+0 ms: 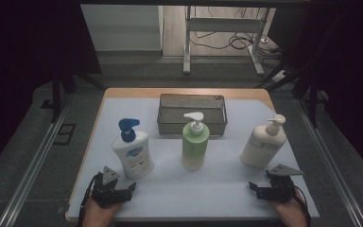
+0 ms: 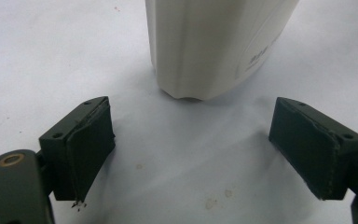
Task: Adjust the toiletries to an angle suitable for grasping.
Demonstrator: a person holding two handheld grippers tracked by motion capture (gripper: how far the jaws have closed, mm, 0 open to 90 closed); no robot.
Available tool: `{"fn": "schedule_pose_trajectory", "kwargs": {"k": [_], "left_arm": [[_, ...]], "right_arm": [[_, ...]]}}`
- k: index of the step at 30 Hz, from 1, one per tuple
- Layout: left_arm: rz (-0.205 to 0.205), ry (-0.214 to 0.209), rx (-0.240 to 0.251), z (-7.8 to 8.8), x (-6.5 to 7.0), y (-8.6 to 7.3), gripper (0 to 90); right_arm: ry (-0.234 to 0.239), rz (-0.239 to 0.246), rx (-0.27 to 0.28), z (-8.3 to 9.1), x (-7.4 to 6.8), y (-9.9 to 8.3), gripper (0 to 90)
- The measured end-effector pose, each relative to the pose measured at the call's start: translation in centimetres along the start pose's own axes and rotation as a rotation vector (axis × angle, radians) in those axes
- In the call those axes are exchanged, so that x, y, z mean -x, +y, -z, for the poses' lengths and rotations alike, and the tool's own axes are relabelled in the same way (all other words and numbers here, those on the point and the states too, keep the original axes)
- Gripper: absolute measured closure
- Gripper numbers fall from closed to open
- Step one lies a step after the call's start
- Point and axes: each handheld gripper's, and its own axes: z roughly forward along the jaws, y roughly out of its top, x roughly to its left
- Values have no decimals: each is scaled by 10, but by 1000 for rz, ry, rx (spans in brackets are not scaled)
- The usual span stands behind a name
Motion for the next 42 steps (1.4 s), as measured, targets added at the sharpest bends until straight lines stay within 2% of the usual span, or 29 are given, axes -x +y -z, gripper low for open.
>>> {"fn": "schedule_pose_trajectory", "kwargs": {"k": [7, 16, 24, 28, 31, 34, 42], "left_arm": [[0, 0, 1, 0, 0, 0, 135], [0, 0, 3, 0, 0, 0, 135], [0, 0, 4, 0, 0, -1, 135], [1, 0, 5, 0, 0, -1, 135], [1, 0, 6, 0, 0, -1, 135], [1, 0, 6, 0, 0, -1, 135], [1, 0, 7, 0, 0, -1, 135]], "right_arm": [[3, -1, -4, 0, 0, 1, 149], [15, 1, -17, 4, 1, 2, 202], [24, -3, -18, 8, 3, 3, 197], [25, 16, -22, 10, 4, 4, 192], [32, 5, -15, 11, 6, 5, 191], [56, -33, -8, 13, 9, 7, 190], [72, -53, -9, 22, 20, 13, 159]]}}
